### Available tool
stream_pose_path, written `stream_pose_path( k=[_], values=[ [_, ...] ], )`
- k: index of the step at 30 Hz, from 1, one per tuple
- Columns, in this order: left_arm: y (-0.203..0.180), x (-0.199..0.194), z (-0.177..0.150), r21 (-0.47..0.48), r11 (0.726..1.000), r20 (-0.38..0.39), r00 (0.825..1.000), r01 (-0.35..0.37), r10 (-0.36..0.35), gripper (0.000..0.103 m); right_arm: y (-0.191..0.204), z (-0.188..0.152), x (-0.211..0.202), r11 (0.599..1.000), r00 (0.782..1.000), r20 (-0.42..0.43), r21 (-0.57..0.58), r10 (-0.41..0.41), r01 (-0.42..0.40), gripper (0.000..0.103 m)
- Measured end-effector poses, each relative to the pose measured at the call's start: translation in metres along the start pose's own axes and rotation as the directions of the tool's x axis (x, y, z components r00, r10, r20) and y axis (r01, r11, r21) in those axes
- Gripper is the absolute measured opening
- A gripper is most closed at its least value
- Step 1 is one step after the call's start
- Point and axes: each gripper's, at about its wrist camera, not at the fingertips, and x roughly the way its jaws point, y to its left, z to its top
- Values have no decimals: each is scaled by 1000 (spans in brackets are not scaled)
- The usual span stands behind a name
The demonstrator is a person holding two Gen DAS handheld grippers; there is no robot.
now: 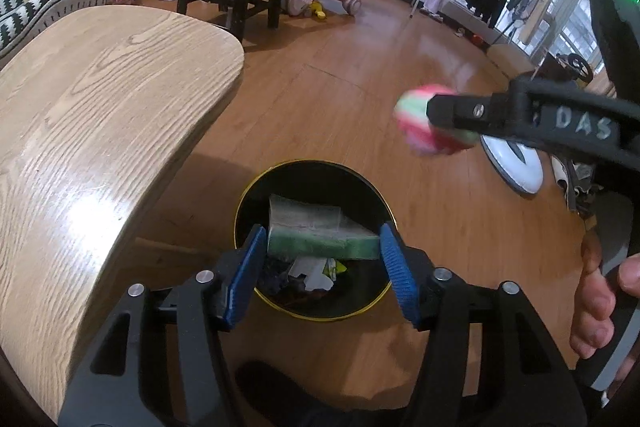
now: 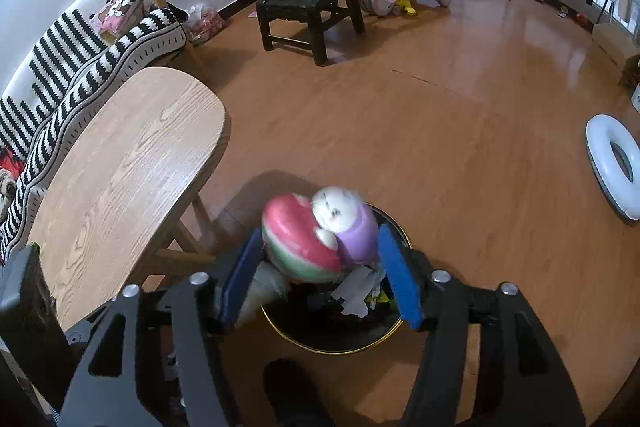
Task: Collect trash
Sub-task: 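Carry the cigarette pack and toy over the black bin and open both tools, then move both tools back over the table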
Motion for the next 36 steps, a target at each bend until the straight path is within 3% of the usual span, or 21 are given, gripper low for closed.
stream_pose_path(
  k=[3, 11, 15, 19, 26, 29, 33, 36],
  values=[
    [1, 1, 0, 2, 1000, 0, 1000, -13, 13, 70, 2, -1, -3, 1000, 1000, 11, -7, -3, 3, 72],
    [16, -18, -1, -24, 999, 30, 999, -42, 42, 80, 16, 0, -4, 1000, 1000, 16, -27, 15, -15, 73],
    [39, -50, -6, -62, 993, 68, 993, -97, 101, 89, 42, 2, -8, 996, 998, 29, -75, 47, -45, 76],
    [74, -95, -15, -126, 978, 125, 975, -166, 181, 92, 82, 2, -13, 985, 994, 38, -141, 102, -95, 83],
    [155, -178, -55, -272, 905, 157, 912, -328, 378, 95, 181, -7, -14, 933, 970, -3, -276, 241, -233, 84],
    [196, -216, -81, -355, 854, 140, 882, -380, 451, 96, 233, -21, -13, 890, 955, -40, -353, 295, -289, 84],
    [250, -269, -126, -449, 764, 117, 818, -463, 564, 96, 300, -45, -14, 819, 931, -99, -449, 352, -357, 84],
    [283, -301, -155, -512, 703, 92, 782, -494, 616, 96, 349, -65, -17, 753, 909, -147, -517, 390, -407, 84]
  ],
)
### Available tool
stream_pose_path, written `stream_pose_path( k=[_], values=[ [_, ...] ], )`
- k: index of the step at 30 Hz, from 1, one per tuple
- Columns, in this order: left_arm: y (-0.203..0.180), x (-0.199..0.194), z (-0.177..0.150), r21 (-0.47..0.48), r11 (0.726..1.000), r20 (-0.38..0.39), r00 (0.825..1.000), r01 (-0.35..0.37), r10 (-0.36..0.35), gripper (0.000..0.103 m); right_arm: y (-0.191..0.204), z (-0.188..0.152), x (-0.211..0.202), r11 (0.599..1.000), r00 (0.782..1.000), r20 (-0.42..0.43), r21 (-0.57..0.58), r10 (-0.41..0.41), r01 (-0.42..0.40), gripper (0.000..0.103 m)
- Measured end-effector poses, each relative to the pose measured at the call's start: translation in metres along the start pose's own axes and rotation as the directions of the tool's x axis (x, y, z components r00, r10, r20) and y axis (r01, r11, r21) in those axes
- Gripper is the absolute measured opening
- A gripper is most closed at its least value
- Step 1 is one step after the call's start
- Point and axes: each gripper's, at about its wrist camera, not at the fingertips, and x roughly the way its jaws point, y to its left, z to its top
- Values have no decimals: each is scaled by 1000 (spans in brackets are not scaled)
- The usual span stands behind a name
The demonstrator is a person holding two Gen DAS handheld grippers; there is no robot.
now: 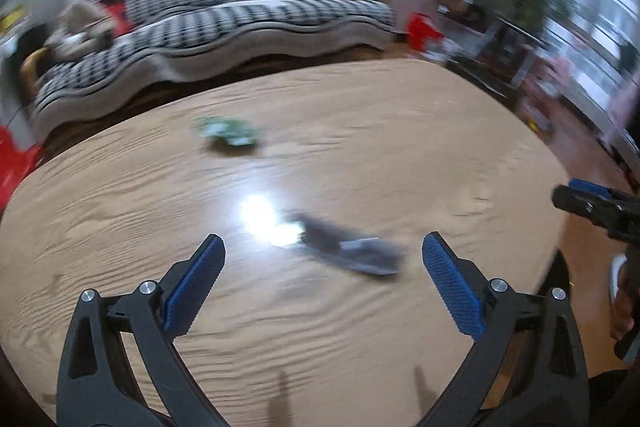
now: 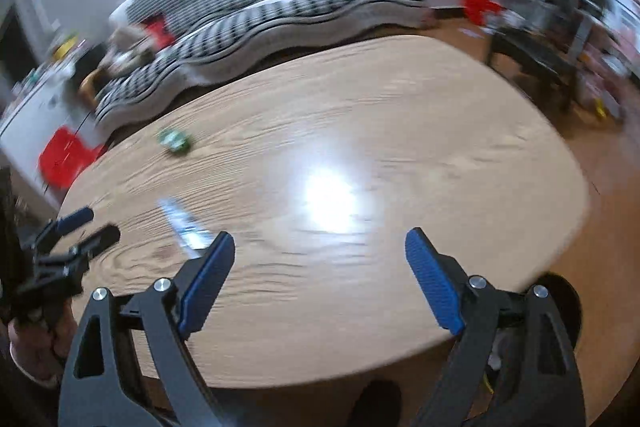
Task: Collect trash
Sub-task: 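Move both tools back over the table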
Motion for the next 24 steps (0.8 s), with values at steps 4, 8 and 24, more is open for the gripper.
stream_pose_path(
  k=[4, 8, 24],
  values=[
    [58, -8, -11, -76, 995, -12, 998, -62, 61, 96, 61, 0, 22, 990, 998, -24, -130, 60, -63, 84],
    [90, -12, -17, -112, 989, -22, 995, -98, 96, 96, 105, -2, 44, 969, 993, -64, -222, 99, -111, 84],
    [108, 2, -13, -162, 981, -43, 994, -106, 100, 96, 155, -18, 103, 914, 975, -200, -369, 99, -169, 84]
  ],
)
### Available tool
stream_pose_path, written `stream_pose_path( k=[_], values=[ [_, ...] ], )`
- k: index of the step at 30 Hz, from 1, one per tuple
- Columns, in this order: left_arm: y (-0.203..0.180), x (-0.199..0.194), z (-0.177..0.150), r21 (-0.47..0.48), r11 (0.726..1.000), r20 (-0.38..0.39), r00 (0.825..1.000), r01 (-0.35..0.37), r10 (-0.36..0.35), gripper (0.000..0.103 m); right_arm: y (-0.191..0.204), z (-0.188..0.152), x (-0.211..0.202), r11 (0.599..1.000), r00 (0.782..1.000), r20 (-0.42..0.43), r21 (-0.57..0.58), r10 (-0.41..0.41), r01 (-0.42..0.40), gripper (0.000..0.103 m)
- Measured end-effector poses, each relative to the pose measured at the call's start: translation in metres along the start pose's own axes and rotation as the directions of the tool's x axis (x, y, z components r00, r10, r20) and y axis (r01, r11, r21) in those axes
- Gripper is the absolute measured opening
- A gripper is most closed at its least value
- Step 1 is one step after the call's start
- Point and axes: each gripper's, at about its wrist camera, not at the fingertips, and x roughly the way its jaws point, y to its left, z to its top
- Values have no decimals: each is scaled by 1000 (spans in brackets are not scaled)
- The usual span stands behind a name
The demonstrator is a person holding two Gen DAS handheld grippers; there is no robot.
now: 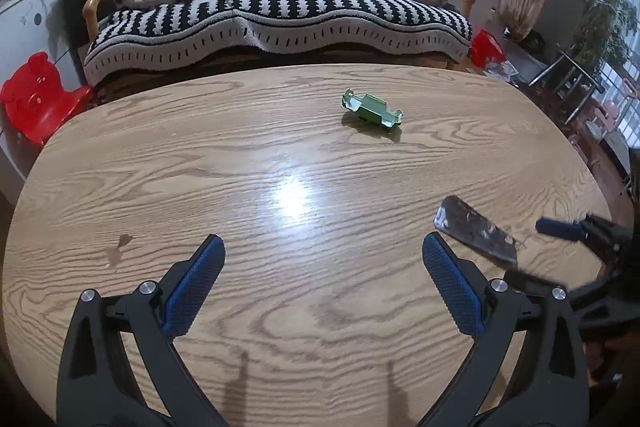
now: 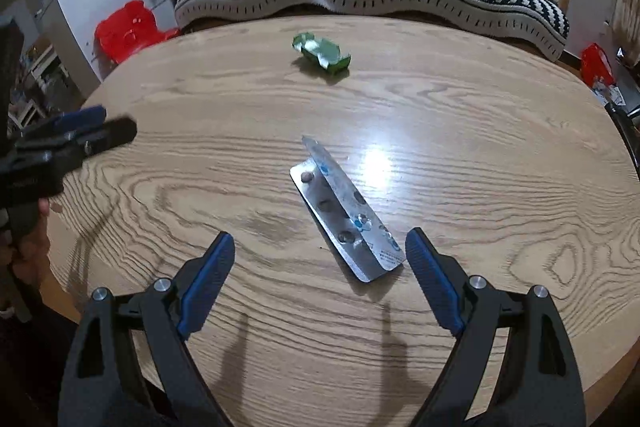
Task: Collect trash
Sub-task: 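Move both tools back over the table, then grasp the green toy car shell with the left tool while the right tool grasps the blister pack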
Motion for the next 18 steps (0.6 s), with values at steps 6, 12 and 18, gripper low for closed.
stream_pose_path(
  k=[6, 12, 18],
  values=[
    [-21, 44, 26, -55, 998, -39, 999, -3, 1, 96, -2, -3, 21, 1000, 999, -46, -30, 3, -5, 84],
    [-51, 104, 60, -125, 990, -57, 996, -71, 64, 96, -17, -2, 41, 1000, 997, -80, -28, -10, 7, 84],
    [-67, 151, 87, -245, 964, -72, 994, -99, 84, 96, -21, 1, 50, 997, 997, -74, -79, -20, 14, 84]
  ],
)
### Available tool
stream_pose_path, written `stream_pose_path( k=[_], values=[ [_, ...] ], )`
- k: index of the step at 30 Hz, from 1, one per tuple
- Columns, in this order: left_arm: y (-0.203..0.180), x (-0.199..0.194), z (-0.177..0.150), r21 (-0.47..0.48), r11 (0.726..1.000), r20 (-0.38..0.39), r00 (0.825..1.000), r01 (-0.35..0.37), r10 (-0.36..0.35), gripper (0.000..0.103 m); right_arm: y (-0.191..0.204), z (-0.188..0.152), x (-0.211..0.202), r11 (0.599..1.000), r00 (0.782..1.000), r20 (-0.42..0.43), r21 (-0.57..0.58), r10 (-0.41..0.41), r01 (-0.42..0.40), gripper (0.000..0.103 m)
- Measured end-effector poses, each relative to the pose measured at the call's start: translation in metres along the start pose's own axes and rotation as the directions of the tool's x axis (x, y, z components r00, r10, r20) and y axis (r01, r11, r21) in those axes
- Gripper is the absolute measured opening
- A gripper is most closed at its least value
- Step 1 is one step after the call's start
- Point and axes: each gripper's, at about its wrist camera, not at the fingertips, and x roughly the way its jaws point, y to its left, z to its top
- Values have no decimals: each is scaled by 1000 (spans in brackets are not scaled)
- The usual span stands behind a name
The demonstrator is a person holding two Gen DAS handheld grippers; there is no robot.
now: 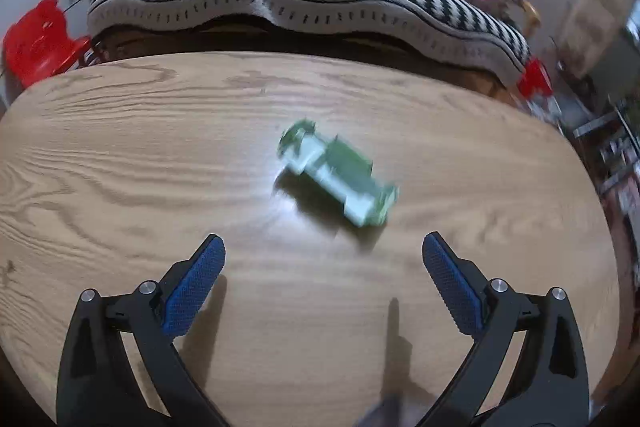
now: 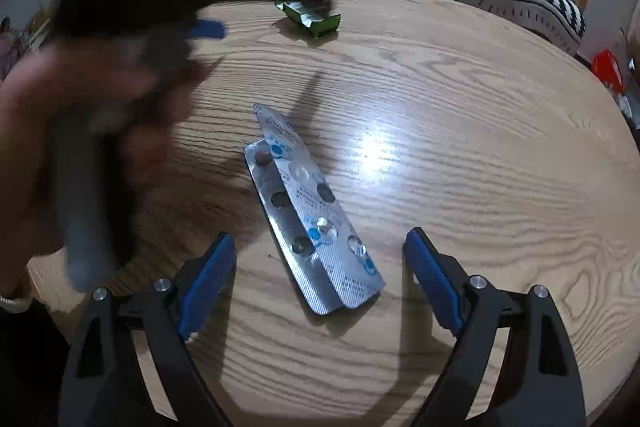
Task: Collect trash
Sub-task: 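Grasp the green toy car shell with the left tool while the right tool grasps the blister pack, then carry the car shell and blister pack to the bin and open both tools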
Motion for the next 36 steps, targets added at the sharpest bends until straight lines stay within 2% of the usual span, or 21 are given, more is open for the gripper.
stream_pose_path(
  k=[4, 8, 12, 15, 16, 17, 18, 19, 21, 23, 25, 31, 33, 36],
  values=[
    [-14, 31, 12, -35, 999, -38, 999, -30, 29, 96, 4, 2, 3, 999, 1000, -5, -48, -11, 11, 84],
    [-32, 41, 16, 29, 993, -16, 993, -113, 114, 96, 3, 1, 2, 998, 1000, -9, -61, -6, 6, 83],
    [-41, 43, 18, 102, 987, -31, 992, -122, 125, 96, 0, -1, 0, 998, 1000, -5, -59, -6, 5, 75],
    [-38, 39, 18, 101, 992, -41, 996, -77, 82, 95, -2, -1, -4, 999, 1000, 3, -48, -3, 3, 56],
    [-36, 37, 18, 92, 993, -38, 997, -68, 72, 93, -1, -1, -5, 999, 1000, 4, -47, 1, -1, 42],
    [-35, 38, 18, 87, 994, -32, 997, -61, 64, 87, -1, -1, -6, 999, 1000, 1, -43, 10, -10, 37],
    [-33, 37, 18, 87, 994, -24, 998, -59, 62, 78, 2, -1, -7, 999, 1000, -3, -40, 20, -20, 37],
    [-32, 35, 19, 89, 994, -17, 998, -59, 61, 72, 3, -1, -7, 999, 1000, -8, -41, 27, -28, 36],
    [-26, 33, 19, 77, 996, -10, 999, -47, 48, 49, 3, -3, -10, 997, 997, -24, -23, 67, -68, 36],
    [-18, 30, 18, 66, 997, -9, 999, -37, 37, 40, 2, -7, -14, 996, 996, -33, 0, 89, -89, 36],
    [-13, 27, 15, 68, 998, -15, 1000, -16, 17, 38, 1, -10, -17, 997, 997, -34, -4, 76, -77, 35],
    [6, 8, -1, 106, 994, -32, 999, -14, 17, 36, -6, -15, -44, 997, 998, 21, 45, 67, -68, 35],
    [15, -5, -5, 124, 992, -19, 999, -36, 39, 37, -10, -16, -51, 995, 997, 33, 68, 64, -66, 35],
    [24, -30, -12, 163, 986, 10, 1000, -18, 16, 37, -21, -21, -64, 992, 998, 55, 115, 43, -49, 35]
  ],
)
